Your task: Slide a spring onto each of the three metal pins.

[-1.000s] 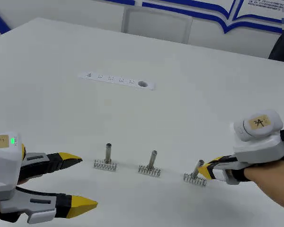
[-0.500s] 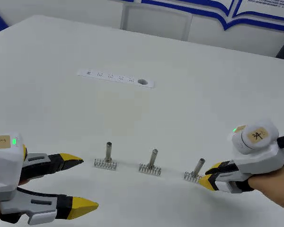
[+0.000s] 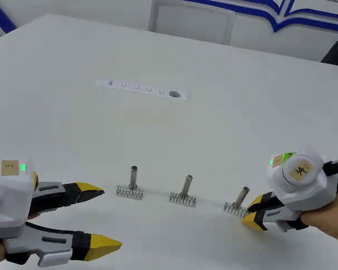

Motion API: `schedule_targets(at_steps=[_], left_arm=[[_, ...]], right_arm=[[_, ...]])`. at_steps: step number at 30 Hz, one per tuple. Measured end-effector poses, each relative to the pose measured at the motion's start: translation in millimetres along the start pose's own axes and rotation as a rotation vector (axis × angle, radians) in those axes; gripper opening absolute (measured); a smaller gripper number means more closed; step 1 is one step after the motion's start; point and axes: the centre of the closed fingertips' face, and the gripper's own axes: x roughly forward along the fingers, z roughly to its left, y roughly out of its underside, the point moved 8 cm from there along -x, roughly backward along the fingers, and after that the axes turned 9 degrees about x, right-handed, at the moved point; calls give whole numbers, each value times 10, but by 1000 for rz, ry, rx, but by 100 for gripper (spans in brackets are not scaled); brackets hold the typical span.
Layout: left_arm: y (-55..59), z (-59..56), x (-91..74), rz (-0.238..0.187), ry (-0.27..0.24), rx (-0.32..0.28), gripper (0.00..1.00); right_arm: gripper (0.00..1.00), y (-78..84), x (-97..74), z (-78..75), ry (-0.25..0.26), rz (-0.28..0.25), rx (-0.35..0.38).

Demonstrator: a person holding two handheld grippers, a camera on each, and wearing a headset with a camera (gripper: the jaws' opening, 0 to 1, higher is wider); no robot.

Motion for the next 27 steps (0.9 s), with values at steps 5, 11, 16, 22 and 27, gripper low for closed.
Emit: schedule_targets(at_steps=[5, 11, 16, 22, 27], left_arm=[[-9, -17, 21, 1, 5, 1, 62], [-16, -48, 55, 1, 16, 5, 61], [-15, -108, 124, 8, 48, 16, 60], [-46, -194, 268, 17, 112, 45, 58], [-97, -232, 377, 23, 169, 78, 55]], right_arm=[[13, -7, 8, -7, -12, 17, -24], [12, -10, 5, 31, -32, 34, -19], [12, -29, -21, 126, -45, 35, -29], [12, -75, -60, 284, -71, 28, -46], [11, -154, -90, 466, -108, 12, -67]])
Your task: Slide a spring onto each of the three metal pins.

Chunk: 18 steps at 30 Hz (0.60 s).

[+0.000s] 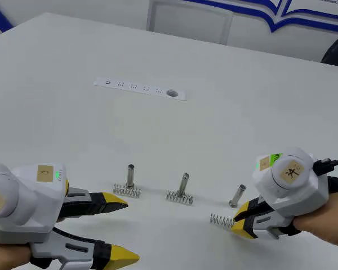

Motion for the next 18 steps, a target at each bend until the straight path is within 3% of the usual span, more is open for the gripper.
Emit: schedule_targets(at_steps=[18], left_arm=[[-60, 116, 310, 46, 141, 93, 46]], right_arm=[[11, -337, -9, 400, -91, -39, -71]])
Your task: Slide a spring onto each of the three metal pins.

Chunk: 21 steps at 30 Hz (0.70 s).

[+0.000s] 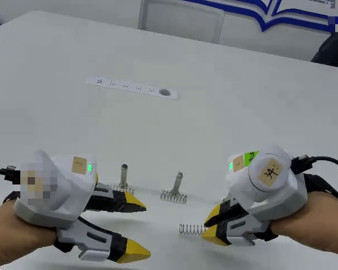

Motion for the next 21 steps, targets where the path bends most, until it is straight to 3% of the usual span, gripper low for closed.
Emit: schedule_targets(at_steps=[9, 21], left_arm=[[-49, -18, 97, 4, 47, 44, 37], [-61, -29, 188, 49, 67, 106, 23]], right_arm=[[11, -170, 44, 138, -28, -3, -42], [11, -271, 90, 236, -53, -9, -58]])
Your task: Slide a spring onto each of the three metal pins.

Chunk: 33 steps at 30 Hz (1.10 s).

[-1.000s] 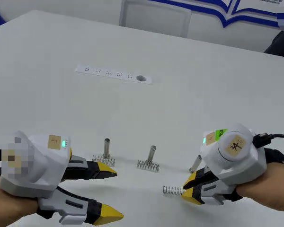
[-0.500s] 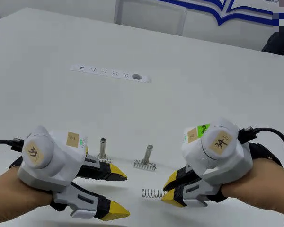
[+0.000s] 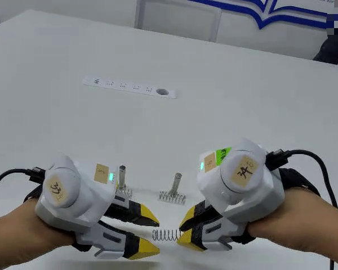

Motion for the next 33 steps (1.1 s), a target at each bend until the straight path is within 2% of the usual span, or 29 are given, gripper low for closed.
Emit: schedule_targets(at_steps=[10, 25, 33], left_arm=[[-9, -19, 43, 24, 10, 46, 12], [-9, -38, 30, 21, 11, 49, 11], [-7, -41, 27, 5, 7, 50, 11]], right_arm=[[11, -55, -24, 53, -10, -26, 6], [12, -249, -83, 102, -20, -124, -8], [16, -223, -45, 100, -26, -103, -8]])
